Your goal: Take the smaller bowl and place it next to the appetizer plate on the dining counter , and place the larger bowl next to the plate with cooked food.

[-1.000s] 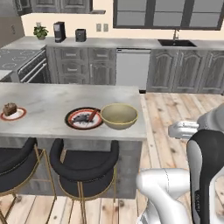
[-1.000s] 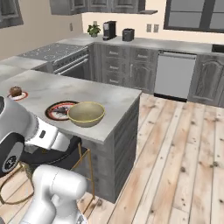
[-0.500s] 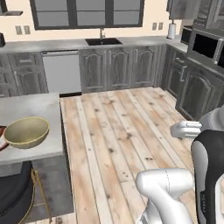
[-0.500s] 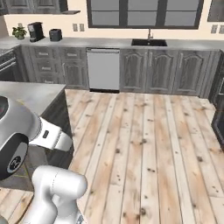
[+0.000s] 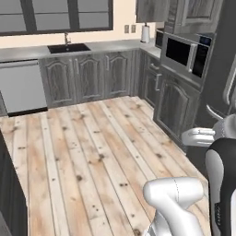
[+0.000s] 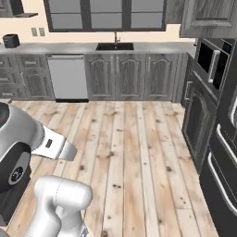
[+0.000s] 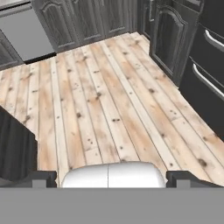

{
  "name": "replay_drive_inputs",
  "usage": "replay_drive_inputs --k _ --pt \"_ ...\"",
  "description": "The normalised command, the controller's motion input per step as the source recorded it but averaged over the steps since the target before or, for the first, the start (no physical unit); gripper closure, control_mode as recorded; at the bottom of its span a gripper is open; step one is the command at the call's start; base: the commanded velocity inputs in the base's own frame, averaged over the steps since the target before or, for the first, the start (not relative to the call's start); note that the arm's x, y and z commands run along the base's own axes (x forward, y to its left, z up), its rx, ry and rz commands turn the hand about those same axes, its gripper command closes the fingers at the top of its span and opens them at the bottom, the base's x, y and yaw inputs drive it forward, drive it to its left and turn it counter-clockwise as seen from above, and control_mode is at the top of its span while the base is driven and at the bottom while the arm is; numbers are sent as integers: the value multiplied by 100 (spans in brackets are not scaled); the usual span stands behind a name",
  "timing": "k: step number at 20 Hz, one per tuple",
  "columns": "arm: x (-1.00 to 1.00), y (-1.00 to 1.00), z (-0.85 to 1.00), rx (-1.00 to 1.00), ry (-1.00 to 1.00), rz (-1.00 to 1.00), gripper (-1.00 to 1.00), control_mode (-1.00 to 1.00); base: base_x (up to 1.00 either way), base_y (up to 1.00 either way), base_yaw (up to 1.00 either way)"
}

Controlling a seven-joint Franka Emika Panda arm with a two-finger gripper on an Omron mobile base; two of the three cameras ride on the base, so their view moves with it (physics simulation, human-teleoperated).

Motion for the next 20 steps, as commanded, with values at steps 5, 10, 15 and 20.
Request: replay_drive_inputs --k 5,10,15,20 --pt "0 0 0 0 0 0 -100 100 100 0 3" --pt "0 0 0 0 0 0 -100 100 100 0 5" --pt "0 0 0 0 0 0 -100 100 100 0 -16" --pt "0 0 0 0 0 0 -100 100 100 0 -23"
